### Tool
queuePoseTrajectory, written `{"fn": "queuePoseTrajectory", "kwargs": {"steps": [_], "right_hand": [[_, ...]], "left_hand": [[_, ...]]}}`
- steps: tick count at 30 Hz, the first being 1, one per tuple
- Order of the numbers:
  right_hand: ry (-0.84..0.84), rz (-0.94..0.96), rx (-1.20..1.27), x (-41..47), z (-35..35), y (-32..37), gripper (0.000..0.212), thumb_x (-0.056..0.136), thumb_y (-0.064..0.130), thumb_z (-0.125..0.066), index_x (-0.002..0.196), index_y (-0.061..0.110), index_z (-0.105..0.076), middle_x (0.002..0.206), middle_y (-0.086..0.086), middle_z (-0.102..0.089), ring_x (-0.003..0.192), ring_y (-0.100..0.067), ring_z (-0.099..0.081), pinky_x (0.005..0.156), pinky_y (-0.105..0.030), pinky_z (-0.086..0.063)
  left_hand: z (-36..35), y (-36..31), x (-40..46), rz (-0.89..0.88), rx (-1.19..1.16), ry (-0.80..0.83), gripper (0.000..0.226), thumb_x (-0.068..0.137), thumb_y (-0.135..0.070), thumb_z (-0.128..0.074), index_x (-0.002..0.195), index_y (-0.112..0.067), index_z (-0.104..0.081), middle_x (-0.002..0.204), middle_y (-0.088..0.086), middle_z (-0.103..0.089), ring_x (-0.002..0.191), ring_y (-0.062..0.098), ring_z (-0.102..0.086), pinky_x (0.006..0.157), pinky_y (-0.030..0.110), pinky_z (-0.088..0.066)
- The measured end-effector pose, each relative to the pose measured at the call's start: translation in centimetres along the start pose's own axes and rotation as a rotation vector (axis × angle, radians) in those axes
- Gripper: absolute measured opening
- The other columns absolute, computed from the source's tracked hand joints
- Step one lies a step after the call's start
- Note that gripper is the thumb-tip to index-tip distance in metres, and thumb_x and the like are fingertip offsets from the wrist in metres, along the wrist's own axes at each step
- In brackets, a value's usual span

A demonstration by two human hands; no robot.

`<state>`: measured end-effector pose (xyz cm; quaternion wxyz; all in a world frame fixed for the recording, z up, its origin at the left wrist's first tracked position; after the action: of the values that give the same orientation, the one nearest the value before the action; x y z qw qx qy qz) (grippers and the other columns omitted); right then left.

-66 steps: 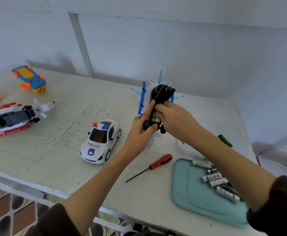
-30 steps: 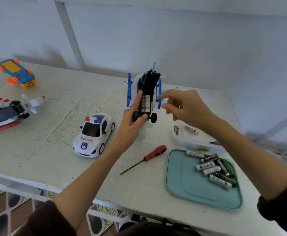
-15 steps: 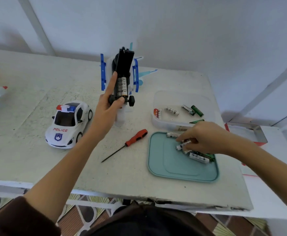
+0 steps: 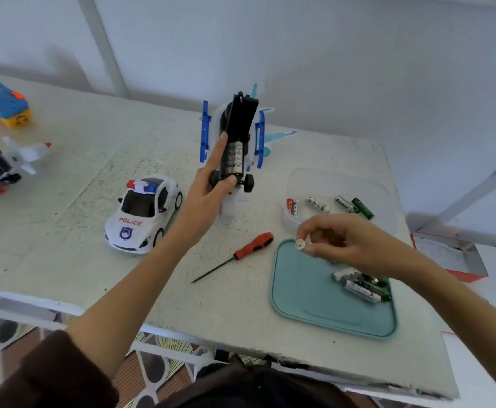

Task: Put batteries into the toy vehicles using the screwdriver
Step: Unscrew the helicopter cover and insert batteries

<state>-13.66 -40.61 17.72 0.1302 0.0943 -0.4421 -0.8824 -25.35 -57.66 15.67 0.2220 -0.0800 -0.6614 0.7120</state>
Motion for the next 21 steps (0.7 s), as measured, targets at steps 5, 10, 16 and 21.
{"fn": "queuePoseTrajectory", "kwargs": {"steps": [5, 10, 16, 21], "right_hand": [[-0.165, 0.094, 0.276, 4.5, 2.0, 3.6, 0.012, 0.090, 0.020, -0.055, 0.098, 0.013, -0.060, 0.092, -0.007, -0.064, 0.070, -0.015, -0.052, 0.064, -0.027, -0.045], [-0.500, 0.193, 0.394, 9.2, 2.1, 6.1, 0.016, 0.089, 0.002, -0.054, 0.095, 0.016, -0.051, 0.078, -0.009, -0.059, 0.059, -0.015, -0.052, 0.056, -0.025, -0.046], [-0.716, 0.179, 0.350, 11.7, 1.4, 5.8, 0.011, 0.084, 0.001, -0.062, 0.083, 0.011, -0.058, 0.075, -0.008, -0.061, 0.067, -0.014, -0.059, 0.066, -0.027, -0.053], [-0.768, 0.149, 0.204, 11.7, 0.8, 5.5, 0.004, 0.081, 0.008, -0.068, 0.081, 0.010, -0.064, 0.071, 0.012, -0.060, 0.068, -0.006, -0.058, 0.068, -0.026, -0.052]], "left_hand": [[0.3, 0.1, -0.1, 0.015, -0.002, 0.001, 0.062, 0.100, -0.009, -0.043, 0.132, -0.059, -0.025, 0.120, -0.032, -0.047, 0.106, -0.010, -0.054, 0.088, 0.015, -0.045], [0.6, 0.5, -0.1, 0.026, -0.028, -0.013, 0.063, 0.100, -0.010, -0.046, 0.129, -0.063, -0.030, 0.128, -0.005, -0.054, 0.109, 0.017, -0.055, 0.098, 0.026, -0.046], [0.6, 0.5, 0.0, 0.021, -0.054, -0.003, 0.063, 0.099, -0.003, -0.043, 0.131, -0.055, -0.029, 0.118, -0.025, -0.053, 0.104, -0.003, -0.054, 0.091, 0.017, -0.045], [0.7, 0.5, 0.0, -0.001, -0.067, -0.001, 0.062, 0.100, -0.004, -0.043, 0.132, -0.055, -0.029, 0.113, -0.023, -0.054, 0.101, 0.011, -0.051, 0.093, 0.023, -0.047]]}}
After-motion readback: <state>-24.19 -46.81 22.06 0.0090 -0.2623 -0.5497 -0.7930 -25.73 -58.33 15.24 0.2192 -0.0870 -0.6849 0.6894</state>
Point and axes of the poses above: each hand's wrist, its own x-axis towards the middle knuckle, its own z-axis out of the back of the hand, y = z × x, the point moved 6 cm from there along x, towards the middle knuckle
